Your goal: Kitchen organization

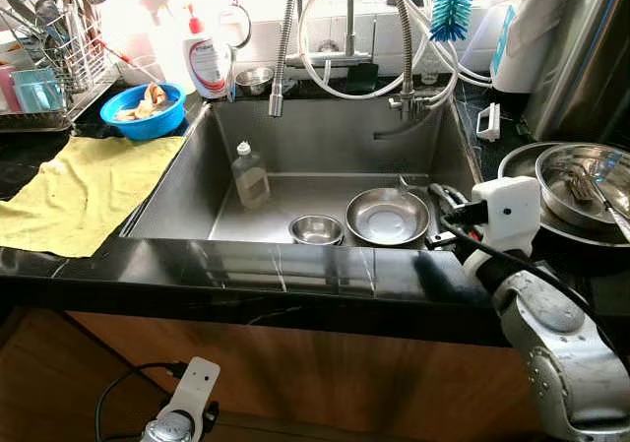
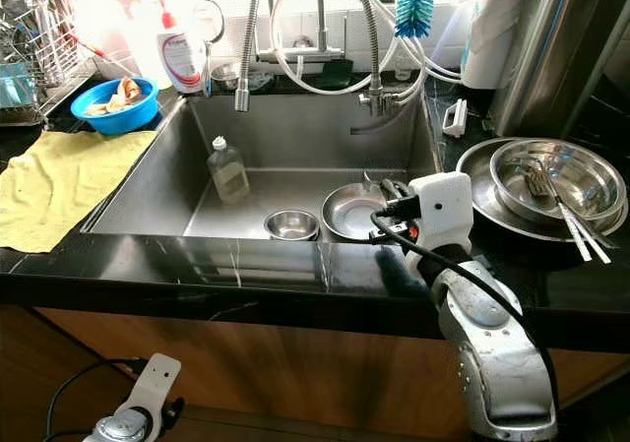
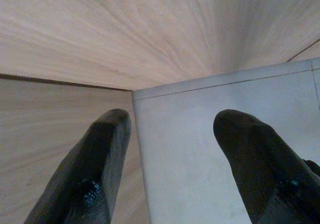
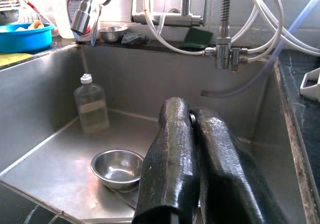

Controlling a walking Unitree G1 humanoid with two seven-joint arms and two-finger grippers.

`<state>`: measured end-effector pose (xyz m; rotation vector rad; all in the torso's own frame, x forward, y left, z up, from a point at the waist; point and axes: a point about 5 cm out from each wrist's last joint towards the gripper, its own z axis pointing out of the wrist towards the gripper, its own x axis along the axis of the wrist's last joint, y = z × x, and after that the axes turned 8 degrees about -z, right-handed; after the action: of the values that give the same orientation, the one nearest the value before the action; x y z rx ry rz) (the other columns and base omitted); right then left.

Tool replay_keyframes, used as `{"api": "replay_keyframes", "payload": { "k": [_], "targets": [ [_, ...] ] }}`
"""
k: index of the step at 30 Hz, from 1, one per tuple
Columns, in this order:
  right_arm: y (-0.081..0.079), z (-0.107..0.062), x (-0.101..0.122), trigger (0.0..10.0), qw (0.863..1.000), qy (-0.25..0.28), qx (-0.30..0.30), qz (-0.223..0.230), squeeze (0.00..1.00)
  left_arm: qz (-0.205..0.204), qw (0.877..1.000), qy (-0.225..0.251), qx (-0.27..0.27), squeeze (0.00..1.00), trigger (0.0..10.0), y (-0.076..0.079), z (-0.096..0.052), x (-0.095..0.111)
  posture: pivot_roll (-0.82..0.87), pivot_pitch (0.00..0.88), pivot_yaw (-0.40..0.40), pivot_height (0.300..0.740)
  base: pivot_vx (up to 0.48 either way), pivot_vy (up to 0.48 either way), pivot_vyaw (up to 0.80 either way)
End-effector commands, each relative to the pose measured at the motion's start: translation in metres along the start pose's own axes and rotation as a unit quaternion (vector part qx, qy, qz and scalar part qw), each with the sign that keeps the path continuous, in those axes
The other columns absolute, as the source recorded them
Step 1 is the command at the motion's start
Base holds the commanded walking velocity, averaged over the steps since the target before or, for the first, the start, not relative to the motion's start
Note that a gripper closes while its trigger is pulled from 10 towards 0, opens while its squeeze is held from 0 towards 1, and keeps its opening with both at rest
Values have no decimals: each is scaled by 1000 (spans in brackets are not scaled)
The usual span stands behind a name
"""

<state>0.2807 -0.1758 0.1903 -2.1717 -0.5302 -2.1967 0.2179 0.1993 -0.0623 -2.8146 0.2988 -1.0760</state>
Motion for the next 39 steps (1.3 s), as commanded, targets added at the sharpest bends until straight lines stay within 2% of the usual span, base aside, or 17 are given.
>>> {"api": "replay_keyframes", "payload": {
  "k": [1, 7, 12, 21, 22, 23, 24, 25, 27, 28, 29, 30, 38, 39],
  "targets": [
    [7, 2, -5, 10000, 1000, -7, -8, 17, 0, 2, 1000, -8, 8, 0, 10000, -3, -1, -4, -206, 0, 97, 740, 0, 0, 0],
    [14, 16, -17, 10000, 998, -25, -12, 58, 0, 2, 1000, -8, 6, 0, 10000, -4, -1, -4, -205, 0, 99, 740, 0, 0, 0],
    [16, 25, -19, 10000, 997, -25, -18, 68, 0, 1, 1000, -6, 7, 0, 10000, -3, -1, -4, -192, 0, 95, 740, 0, 0, 0],
    [12, 30, -18, 10000, 997, -12, -5, 75, 0, 1, 1000, -7, 7, 0, 10000, -3, -1, -4, -191, 0, 93, 740, 0, 0, 0],
    [12, 30, -18, 10000, 997, -12, -5, 76, 94, 1, 1000, -7, 7, 0, 10000, -3, -1, -4, -191, 0, 93, 740, 0, 0, 0],
    [11, 30, -19, 10000, 997, -14, -4, 76, 235, 2, 1000, -7, 7, 0, 10000, -3, -1, -4, -191, 0, 92, 740, 0, 0, 0],
    [10, 30, -20, 10000, 997, -14, -3, 77, 463, 2, 1000, -7, 7, 0, 10000, -3, -1, -4, -189, 0, 91, 740, 0, 0, 0],
    [9, 30, -20, 10000, 997, -14, -2, 78, 510, 1, 1000, -7, 7, 0, 10000, -3, -1, -4, -187, 0, 91, 740, 0, 0, 0],
    [6, 30, -18, 10000, 997, -12, 0, 77, 525, 0, 1000, -7, 7, 0, 10000, -3, -1, -4, -186, 0, 91, 740, 0, 0, 0],
    [7, 31, -18, 10000, 997, -10, -3, 77, 733, -1, 1000, -8, 7, 0, 10000, -3, -1, -4, -186, 0, 91, 740, 0, 0, 0],
    [7, 31, -18, 10000, 997, -10, -3, 77, 733, -1, 1000, -8, 7, 0, 10000, -3, -1, -4, -186, 0, 91, 740, 0, 0, 0],
    [7, 31, -17, 10000, 997, -10, -5, 77, 992, -1, 1000, -8, 7, 0, 10000, -3, -1, -4, -185, 0, 91, 740, 0, 0, 0],
    [7, 31, -8, 10000, 998, 8, -21, 64, 1000, -2, 1000, -9, 8, 0, 10000, -3, -1, -6, -182, 0, 92, 740, 0, 0, 0],
    [8, 31, -7, 10000, 998, 11, -30, 58, 976, -2, 1000, -9, 8, 0, 10000, -3, -1, -6, -182, 0, 93, 740, 0, 0, 0]
  ]
}}
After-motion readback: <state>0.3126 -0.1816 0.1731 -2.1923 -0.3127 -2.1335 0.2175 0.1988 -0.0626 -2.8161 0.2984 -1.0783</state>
